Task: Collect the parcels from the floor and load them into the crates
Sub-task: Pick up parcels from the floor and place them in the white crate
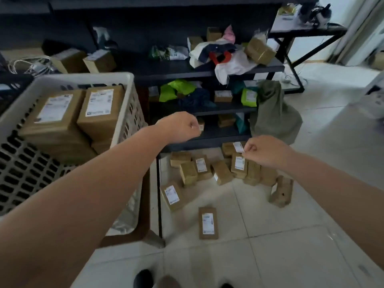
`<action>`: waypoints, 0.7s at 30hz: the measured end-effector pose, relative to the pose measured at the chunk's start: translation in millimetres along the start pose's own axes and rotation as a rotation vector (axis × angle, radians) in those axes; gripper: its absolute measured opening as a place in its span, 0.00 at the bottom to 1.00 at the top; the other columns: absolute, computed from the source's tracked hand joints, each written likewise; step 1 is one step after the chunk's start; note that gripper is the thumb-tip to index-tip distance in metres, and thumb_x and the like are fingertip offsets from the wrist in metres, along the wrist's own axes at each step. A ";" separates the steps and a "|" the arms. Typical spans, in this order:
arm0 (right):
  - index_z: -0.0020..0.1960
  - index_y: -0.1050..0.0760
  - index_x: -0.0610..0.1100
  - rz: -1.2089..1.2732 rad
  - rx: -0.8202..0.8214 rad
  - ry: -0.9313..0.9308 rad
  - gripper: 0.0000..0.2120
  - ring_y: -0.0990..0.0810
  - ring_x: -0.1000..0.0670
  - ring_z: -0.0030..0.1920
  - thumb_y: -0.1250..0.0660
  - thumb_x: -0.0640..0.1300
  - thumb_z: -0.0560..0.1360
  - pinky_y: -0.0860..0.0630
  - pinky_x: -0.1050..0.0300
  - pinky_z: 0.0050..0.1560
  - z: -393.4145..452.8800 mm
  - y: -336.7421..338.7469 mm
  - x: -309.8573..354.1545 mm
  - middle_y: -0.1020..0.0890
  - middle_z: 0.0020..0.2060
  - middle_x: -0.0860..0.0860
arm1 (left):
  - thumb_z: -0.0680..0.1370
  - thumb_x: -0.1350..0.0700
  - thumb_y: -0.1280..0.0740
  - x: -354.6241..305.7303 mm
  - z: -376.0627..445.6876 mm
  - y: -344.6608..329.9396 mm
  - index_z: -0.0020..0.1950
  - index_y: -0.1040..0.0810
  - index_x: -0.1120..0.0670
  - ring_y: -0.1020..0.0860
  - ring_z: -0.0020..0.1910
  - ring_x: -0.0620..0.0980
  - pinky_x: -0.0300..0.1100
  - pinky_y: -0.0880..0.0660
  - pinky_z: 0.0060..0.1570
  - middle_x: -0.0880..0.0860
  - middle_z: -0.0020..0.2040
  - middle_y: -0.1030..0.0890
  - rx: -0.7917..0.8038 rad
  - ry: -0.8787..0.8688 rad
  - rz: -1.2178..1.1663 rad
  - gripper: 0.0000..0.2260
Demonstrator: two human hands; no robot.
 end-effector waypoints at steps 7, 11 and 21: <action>0.53 0.23 0.48 0.017 0.069 0.101 0.10 0.23 0.51 0.54 0.39 0.48 0.76 0.27 0.56 0.55 27.2 -22.2 -50.6 0.20 0.52 0.52 | 0.78 0.51 0.38 -3.9 26.4 -46.5 0.52 0.20 0.52 0.24 0.52 0.48 0.45 0.26 0.56 0.48 0.51 0.21 -0.004 0.162 0.012 0.10; 0.52 0.24 0.50 0.030 0.129 0.100 0.09 0.23 0.51 0.53 0.39 0.50 0.75 0.25 0.53 0.55 64.5 -50.3 -62.4 0.21 0.51 0.53 | 0.78 0.51 0.40 19.1 58.6 -70.7 0.54 0.21 0.49 0.23 0.51 0.49 0.47 0.24 0.54 0.48 0.52 0.20 -0.064 0.273 -0.072 0.10; 0.43 0.25 0.48 -0.043 0.414 0.111 0.10 0.24 0.49 0.48 0.41 0.51 0.77 0.27 0.55 0.50 236.3 -186.2 -56.9 0.25 0.40 0.53 | 0.78 0.56 0.40 204.1 118.4 -232.9 0.57 0.23 0.51 0.24 0.56 0.54 0.43 0.29 0.55 0.52 0.58 0.22 0.008 0.709 -0.303 0.11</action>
Point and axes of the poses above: each hand's wrist, its own z-axis towards the middle knuckle, its own y-axis out of the back of the hand, x = y × z, the point moved 10 cm from there along z, towards the middle knuckle
